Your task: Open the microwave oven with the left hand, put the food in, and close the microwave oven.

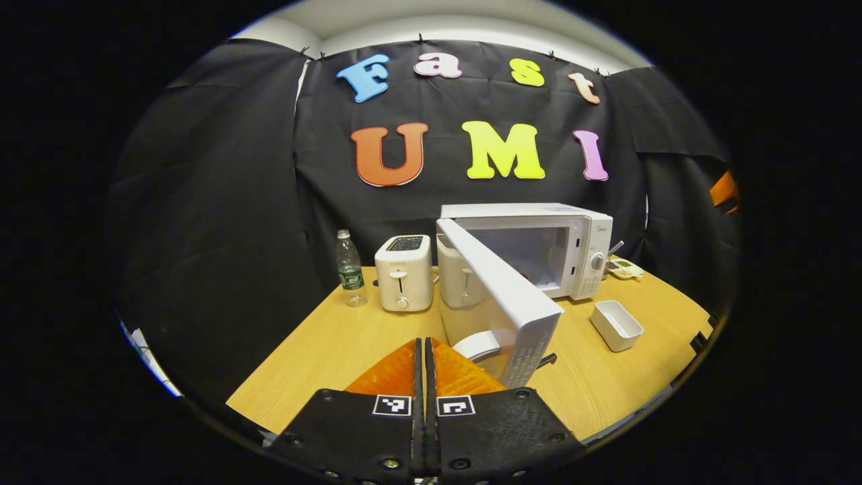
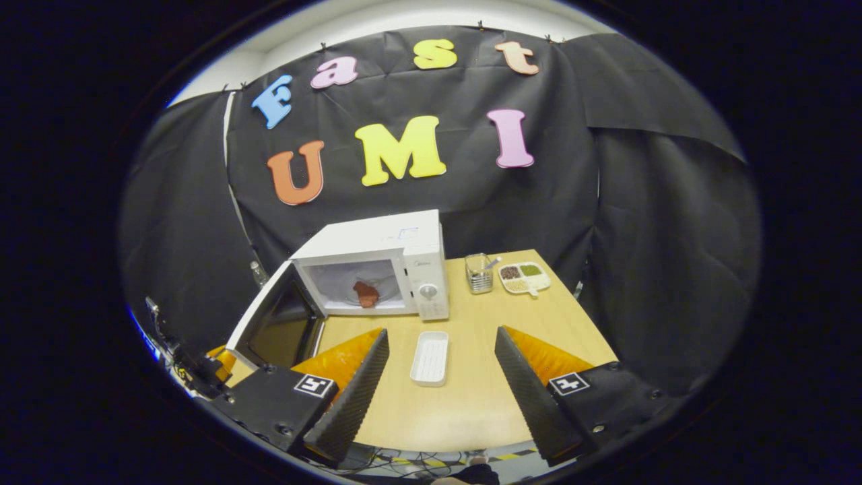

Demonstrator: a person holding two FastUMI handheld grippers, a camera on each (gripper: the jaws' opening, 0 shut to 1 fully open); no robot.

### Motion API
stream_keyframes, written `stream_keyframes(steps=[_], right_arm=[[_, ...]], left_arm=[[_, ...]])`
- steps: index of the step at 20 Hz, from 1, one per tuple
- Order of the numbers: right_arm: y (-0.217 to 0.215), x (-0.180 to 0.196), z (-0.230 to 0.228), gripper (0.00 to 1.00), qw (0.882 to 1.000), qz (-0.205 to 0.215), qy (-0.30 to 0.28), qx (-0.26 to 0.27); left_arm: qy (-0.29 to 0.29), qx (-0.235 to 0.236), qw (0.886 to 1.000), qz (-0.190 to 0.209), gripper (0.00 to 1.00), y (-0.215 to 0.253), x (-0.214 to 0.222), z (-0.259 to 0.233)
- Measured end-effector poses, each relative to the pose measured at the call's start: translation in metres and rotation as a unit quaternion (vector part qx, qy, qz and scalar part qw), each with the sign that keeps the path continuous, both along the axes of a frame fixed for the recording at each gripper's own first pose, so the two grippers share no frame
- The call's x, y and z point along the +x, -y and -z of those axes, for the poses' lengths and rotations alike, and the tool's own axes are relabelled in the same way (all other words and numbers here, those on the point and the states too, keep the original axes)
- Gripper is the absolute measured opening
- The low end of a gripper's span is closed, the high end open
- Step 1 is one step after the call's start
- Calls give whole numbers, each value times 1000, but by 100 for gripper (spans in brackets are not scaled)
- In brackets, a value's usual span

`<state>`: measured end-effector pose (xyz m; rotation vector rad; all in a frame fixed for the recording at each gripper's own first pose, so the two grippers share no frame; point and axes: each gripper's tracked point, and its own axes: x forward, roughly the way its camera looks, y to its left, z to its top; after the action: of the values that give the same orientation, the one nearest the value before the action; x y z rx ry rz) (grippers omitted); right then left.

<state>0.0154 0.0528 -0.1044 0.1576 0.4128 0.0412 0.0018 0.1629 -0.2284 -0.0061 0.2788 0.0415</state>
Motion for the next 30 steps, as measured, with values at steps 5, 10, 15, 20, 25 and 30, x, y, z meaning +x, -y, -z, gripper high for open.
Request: stream_keyframes(steps=[5, 10, 15, 20, 25, 30], right_arm=[[15, 6, -2, 100, 1000, 5, -4, 7], [33, 21, -3, 100, 1000, 8, -7, 4], [57, 40, 1, 100, 1000, 8, -17, 6], [82, 68, 5, 100, 1000, 9, -18, 3], [98, 93, 8, 100, 1000, 6, -21, 5], [120, 114, 13, 100, 1000, 11, -21, 0]], left_arm=[[-7, -6, 1000, 20, 0, 33, 6, 5], [-8, -8, 999, 43, 0, 70, 23, 8], [-15, -18, 998, 57, 0, 107, 49, 12], [-13, -21, 996, 80, 0, 146, 80, 7], [-13, -18, 994, 103, 0, 183, 109, 6], [-13, -19, 992, 122, 0, 215, 138, 4]])
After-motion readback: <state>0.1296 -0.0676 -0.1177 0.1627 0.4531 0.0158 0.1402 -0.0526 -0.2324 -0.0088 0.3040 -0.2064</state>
